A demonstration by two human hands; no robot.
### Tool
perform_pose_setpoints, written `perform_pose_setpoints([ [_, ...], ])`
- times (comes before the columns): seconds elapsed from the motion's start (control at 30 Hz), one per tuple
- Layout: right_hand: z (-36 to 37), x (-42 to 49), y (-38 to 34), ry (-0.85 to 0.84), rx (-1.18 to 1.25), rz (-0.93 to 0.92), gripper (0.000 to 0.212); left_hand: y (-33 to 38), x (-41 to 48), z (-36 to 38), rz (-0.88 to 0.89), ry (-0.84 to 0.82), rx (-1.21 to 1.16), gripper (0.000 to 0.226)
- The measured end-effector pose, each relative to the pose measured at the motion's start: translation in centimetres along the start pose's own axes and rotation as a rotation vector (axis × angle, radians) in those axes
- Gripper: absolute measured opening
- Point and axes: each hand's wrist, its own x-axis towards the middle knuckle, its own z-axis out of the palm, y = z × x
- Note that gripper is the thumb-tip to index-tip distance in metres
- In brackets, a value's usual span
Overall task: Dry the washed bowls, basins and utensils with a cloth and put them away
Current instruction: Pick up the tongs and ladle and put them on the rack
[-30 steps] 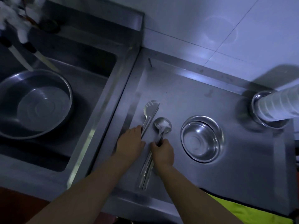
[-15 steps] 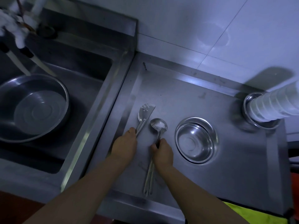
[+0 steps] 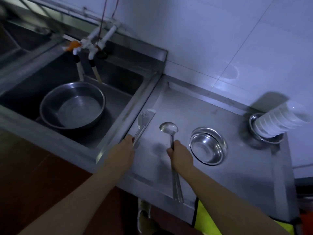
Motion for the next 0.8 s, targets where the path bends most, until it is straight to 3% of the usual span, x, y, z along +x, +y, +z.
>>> perform_pose_setpoints([
  [0.3, 0.0, -10.8, -1.7, 0.065, -0.217, -0.238, 0.021, -5.6, -16.2, -4.6, -0.101, 0.275, 0.024, 0.029],
  [0.47, -0.1, -15.3, -1.7, 0.046, -0.35, -0.371, 0.014, -6.3, -23.6, -5.6, -0.253, 0.274, 0.067, 0.032],
  [0.8, -0.7, -21.2, 1.9, -0.018, -0.469, -0.691, 0.014, -1.2, -36.8, -2.9, -0.519, 0.443, 0.088, 0.029],
])
